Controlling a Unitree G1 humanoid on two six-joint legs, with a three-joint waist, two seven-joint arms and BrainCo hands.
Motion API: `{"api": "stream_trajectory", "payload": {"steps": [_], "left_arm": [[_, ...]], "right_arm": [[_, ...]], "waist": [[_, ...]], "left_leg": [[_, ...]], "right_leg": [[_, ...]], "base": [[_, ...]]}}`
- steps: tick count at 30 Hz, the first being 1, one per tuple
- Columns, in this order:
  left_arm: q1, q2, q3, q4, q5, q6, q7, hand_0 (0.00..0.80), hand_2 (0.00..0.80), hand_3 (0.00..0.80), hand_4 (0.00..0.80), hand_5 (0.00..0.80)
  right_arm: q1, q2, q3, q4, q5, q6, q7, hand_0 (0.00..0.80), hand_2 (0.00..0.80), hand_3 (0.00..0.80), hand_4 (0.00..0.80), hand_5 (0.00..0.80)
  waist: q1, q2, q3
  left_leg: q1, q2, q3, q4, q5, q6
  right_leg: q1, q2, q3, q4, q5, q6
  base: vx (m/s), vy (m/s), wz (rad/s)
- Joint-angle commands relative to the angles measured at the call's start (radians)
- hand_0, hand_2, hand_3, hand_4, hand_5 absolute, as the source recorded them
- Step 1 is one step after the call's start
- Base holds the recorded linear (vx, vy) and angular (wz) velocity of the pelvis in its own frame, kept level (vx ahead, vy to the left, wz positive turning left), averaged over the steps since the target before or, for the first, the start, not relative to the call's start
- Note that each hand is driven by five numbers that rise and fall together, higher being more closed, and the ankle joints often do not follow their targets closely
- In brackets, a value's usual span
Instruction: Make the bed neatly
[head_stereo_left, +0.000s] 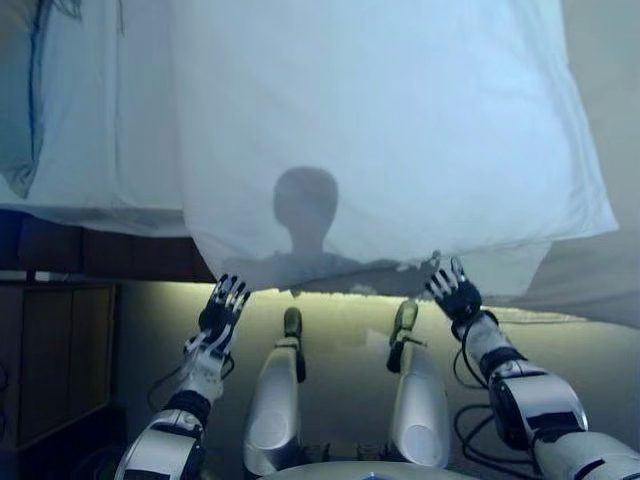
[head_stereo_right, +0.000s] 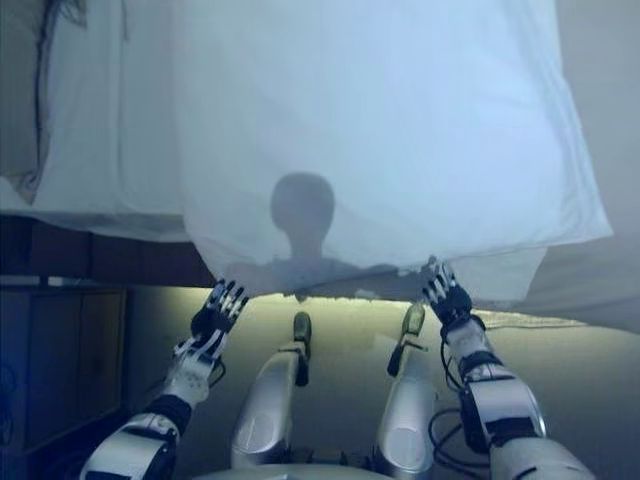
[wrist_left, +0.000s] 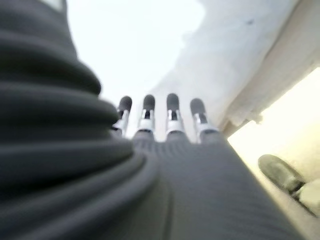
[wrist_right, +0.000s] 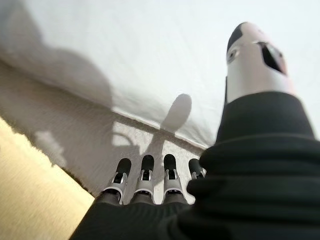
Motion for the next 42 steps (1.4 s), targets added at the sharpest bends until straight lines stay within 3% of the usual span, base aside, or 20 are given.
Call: {"api": "stream_trajectory", "payload": {"steps": [1, 6, 12, 13, 26, 29, 36, 37, 42], "left_arm": [[0.039, 0.032, -0.013, -0.063, -0.076, -0.040, 0.035, 0.000, 0.000, 0.000, 0.000, 0.000], [0.075, 0.046, -0.015, -0.129, -0.100, -0.045, 0.052, 0.000, 0.000, 0.000, 0.000, 0.000], [0.105, 0.070, -0.009, -0.185, -0.128, -0.048, 0.050, 0.000, 0.000, 0.000, 0.000, 0.000], [0.112, 0.074, -0.008, -0.186, -0.131, -0.048, 0.049, 0.000, 0.000, 0.000, 0.000, 0.000], [0.232, 0.100, 0.047, -0.183, -0.131, -0.015, -0.019, 0.000, 0.000, 0.000, 0.000, 0.000], [0.243, 0.096, 0.049, -0.176, -0.117, 0.000, -0.023, 0.000, 0.000, 0.000, 0.000, 0.000], [0.261, 0.092, 0.029, -0.155, -0.093, 0.008, -0.051, 0.000, 0.000, 0.000, 0.000, 0.000], [0.261, 0.092, 0.024, -0.154, -0.078, 0.008, -0.056, 0.000, 0.000, 0.000, 0.000, 0.000], [0.257, 0.097, 0.000, -0.157, -0.049, 0.004, -0.063, 0.000, 0.000, 0.000, 0.000, 0.000]], "right_arm": [[0.005, -0.093, -0.002, -0.047, 0.074, -0.029, 0.038, 0.000, 0.000, 0.000, 0.000, 0.000], [-0.071, -0.186, -0.008, -0.054, 0.046, -0.044, 0.076, 0.000, 0.000, 0.000, 0.000, 0.000], [-0.186, -0.304, 0.010, -0.058, 0.021, -0.037, 0.083, 0.000, 0.000, 0.000, 0.000, 0.000], [-0.200, -0.316, 0.015, -0.058, 0.020, -0.036, 0.084, 0.000, 0.000, 0.000, 0.000, 0.000], [-0.321, -0.402, 0.038, -0.113, -0.018, -0.041, 0.122, 0.000, 0.000, 0.000, 0.000, 0.000], [-0.298, -0.392, 0.035, -0.115, -0.059, -0.044, 0.123, 0.800, 0.800, 0.800, 0.800, 0.800], [-0.200, -0.364, 0.013, -0.082, -0.117, -0.004, 0.139, 0.800, 0.800, 0.800, 0.800, 0.800], [-0.180, -0.357, 0.008, -0.078, -0.122, 0.007, 0.137, 0.800, 0.800, 0.800, 0.800, 0.800], [-0.128, -0.329, 0.006, -0.078, -0.112, 0.032, 0.145, 0.800, 0.800, 0.800, 0.800, 0.800]], "waist": [[0.025, 0.001, 0.014], [0.049, 0.017, 0.036], [0.079, 0.032, 0.041], [0.084, 0.033, 0.040], [0.113, 0.029, 0.040], [0.112, 0.022, 0.033], [0.114, 0.003, 0.002], [0.113, -0.005, -0.008], [0.108, -0.027, -0.041]], "left_leg": [[-0.112, 0.013, -0.037, 0.114, -0.026, 0.036], [-0.220, 0.021, -0.049, 0.212, -0.053, 0.040], [-0.310, 0.020, -0.065, 0.252, -0.047, 0.045], [-0.308, 0.022, -0.069, 0.266, -0.074, 0.042], [-0.336, 0.034, -0.079, 0.322, -0.076, 0.047], [-0.297, 0.036, -0.075, 0.299, -0.070, 0.045], [-0.164, 0.045, -0.061, 0.190, -0.038, 0.033], [-0.142, 0.046, -0.051, 0.154, -0.002, 0.034], [-0.031, 0.058, -0.026, 0.061, 0.023, 0.021]], "right_leg": [[-0.055, -0.050, 0.042, 0.123, -0.060, 0.053], [-0.151, -0.063, 0.049, 0.232, -0.096, 0.041], [-0.233, -0.062, 0.048, 0.306, -0.123, 0.030], [-0.233, -0.060, 0.051, 0.327, -0.154, 0.038], [-0.255, -0.057, 0.039, 0.403, -0.186, 0.010], [-0.214, -0.055, 0.029, 0.378, -0.180, 0.011], [-0.074, -0.054, 0.001, 0.249, -0.145, 0.025], [-0.046, -0.054, -0.013, 0.198, -0.107, 0.022], [0.076, -0.039, -0.036, 0.062, -0.065, 0.039]], "base": [[-0.083, -0.023, 0.01], [-0.032, -0.048, 0.03], [0.019, -0.078, 0.03], [0.098, -0.085, 0.01], [0.026, -0.013, 0.01], [0.060, 0.046, 0.00], [0.060, 0.046, -0.02], [-0.007, 0.048, 0.00], [0.037, 0.032, -0.04]]}}
